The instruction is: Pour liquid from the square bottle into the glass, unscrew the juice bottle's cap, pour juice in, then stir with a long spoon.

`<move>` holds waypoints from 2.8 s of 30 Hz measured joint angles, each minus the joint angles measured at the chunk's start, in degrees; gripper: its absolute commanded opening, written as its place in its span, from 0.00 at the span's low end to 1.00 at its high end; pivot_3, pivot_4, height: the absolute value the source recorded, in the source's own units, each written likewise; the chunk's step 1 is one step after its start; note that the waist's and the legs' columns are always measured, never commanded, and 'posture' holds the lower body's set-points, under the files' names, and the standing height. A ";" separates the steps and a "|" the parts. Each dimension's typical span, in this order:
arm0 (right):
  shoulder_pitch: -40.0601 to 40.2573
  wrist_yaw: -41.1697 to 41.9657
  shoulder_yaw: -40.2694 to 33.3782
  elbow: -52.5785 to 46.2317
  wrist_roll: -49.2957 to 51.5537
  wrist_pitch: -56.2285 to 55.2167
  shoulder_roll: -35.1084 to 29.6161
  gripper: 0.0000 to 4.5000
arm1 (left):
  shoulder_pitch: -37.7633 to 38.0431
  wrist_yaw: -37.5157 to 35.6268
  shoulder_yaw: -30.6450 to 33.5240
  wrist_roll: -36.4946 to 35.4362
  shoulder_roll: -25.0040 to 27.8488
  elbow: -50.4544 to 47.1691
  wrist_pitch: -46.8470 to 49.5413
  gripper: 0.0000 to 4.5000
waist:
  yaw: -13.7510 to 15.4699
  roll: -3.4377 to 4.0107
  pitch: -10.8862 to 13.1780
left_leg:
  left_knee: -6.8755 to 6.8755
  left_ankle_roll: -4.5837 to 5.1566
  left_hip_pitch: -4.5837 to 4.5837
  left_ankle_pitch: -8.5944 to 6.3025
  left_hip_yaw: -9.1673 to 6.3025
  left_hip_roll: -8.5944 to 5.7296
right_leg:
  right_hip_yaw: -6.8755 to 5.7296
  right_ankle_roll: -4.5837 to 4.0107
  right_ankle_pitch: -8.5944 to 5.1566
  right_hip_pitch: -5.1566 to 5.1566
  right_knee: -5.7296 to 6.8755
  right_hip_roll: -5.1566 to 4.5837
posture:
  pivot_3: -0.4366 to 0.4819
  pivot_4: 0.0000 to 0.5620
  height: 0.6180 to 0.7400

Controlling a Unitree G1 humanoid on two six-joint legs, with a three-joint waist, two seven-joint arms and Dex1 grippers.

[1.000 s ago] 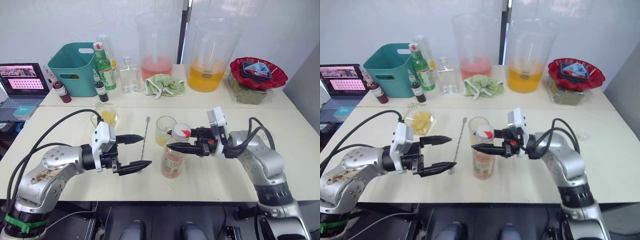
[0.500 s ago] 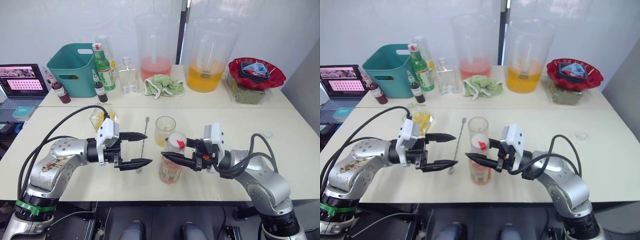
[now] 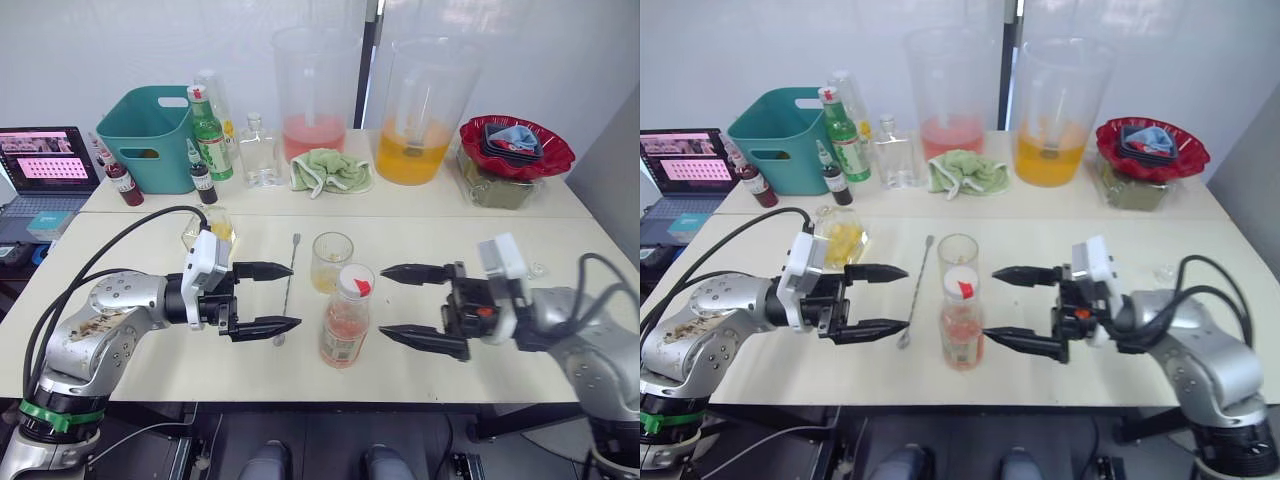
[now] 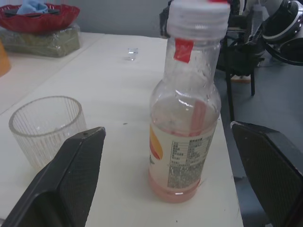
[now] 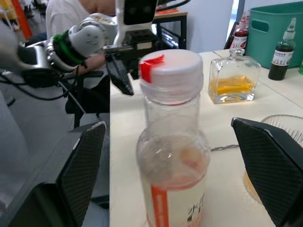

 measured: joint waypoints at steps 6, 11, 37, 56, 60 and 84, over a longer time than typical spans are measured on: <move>7.30 5.09 -5.25 0.66 -0.11 -0.03 -6.58 1.00 | -3.13 -1.18 -2.01 -0.06 -1.46 1.44 0.19 1.00 | 0.39 0.00 0.00 | 0.04 0.00 -0.05 0.00 0.12 -0.04 | 0.00 0.01 -0.01 0.04 -0.04 -0.02 | 0.48 0.27 1.00; 10.89 6.59 -12.81 2.77 0.02 0.48 -9.02 1.00 | -7.90 0.19 -5.44 1.10 -6.18 2.40 -0.21 1.00 | 0.60 -0.05 0.01 | 0.17 0.00 -0.08 0.00 0.18 -0.03 | -0.03 0.01 -0.01 0.07 -0.04 0.00 | 0.48 0.27 1.00; 16.48 -0.25 -18.15 0.59 -1.43 -0.58 -7.90 1.00 | -17.00 1.06 -16.88 8.92 -14.28 6.05 2.04 0.87 | 0.58 -0.06 0.01 | 0.26 0.01 -0.11 0.00 0.20 -0.04 | -0.01 0.04 -0.02 0.09 -0.04 0.01 | 0.48 0.27 1.00; -1.61 -14.52 -5.57 -3.98 5.94 4.35 -0.42 1.00 | -17.47 1.72 -16.15 9.32 -13.76 5.50 3.61 0.29 | 0.02 -0.05 0.01 | 0.27 0.00 -0.10 0.00 0.00 -0.03 | -0.02 0.03 -0.02 0.05 0.05 0.02 | 0.48 0.27 1.00; -7.47 -20.69 -1.56 -4.92 8.40 7.53 2.24 1.00 | -17.95 2.70 -15.62 10.22 -13.16 5.56 3.51 0.29 | 0.14 -0.05 0.01 | 0.27 0.01 -0.13 0.00 0.00 -0.05 | -0.02 0.03 -0.02 0.04 0.03 0.00 | 0.48 0.27 1.00; -14.31 -24.70 10.49 -4.39 2.44 10.58 5.41 0.39 | -15.97 6.37 -15.40 10.88 -13.08 2.90 3.87 0.29 | -0.05 -0.05 0.00 | 0.26 0.03 -0.13 -0.01 0.00 -0.04 | -0.02 0.03 -0.01 0.00 0.07 0.01 | 0.48 0.27 1.00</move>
